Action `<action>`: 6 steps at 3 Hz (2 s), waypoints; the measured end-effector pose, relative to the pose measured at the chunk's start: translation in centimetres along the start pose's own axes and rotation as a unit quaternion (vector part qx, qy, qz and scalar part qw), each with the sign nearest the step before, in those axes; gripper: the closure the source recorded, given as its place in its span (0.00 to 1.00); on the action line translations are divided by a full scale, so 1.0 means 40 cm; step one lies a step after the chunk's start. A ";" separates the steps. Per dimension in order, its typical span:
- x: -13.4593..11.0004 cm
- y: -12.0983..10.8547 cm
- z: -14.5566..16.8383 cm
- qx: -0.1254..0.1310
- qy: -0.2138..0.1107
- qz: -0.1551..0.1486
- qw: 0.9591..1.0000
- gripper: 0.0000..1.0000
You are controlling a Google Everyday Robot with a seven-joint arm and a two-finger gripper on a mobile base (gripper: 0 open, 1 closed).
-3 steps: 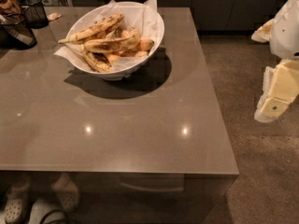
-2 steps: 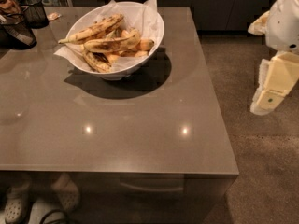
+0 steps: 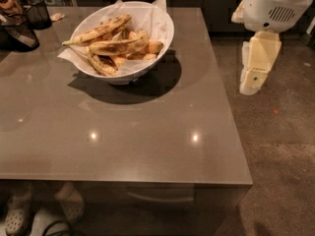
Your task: Pick banana from white bowl
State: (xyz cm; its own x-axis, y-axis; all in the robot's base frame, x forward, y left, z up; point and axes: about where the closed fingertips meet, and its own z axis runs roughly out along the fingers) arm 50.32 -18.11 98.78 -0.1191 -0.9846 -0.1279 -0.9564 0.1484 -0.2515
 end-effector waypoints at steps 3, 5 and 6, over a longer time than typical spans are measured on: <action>-0.096 -0.130 0.036 0.006 -0.008 -0.021 1.000 0.00; -0.238 -0.250 0.061 0.031 -0.017 -0.071 0.997 0.00; -0.263 -0.257 0.064 0.037 -0.032 -0.078 0.996 0.00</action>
Offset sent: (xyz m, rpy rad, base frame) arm 0.0309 0.0166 -0.0014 0.0182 0.0457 0.0084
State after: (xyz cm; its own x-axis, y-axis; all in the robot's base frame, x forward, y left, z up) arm 62.08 -9.02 100.23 0.0494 -0.9887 -0.1416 -0.9393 0.0022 -0.3430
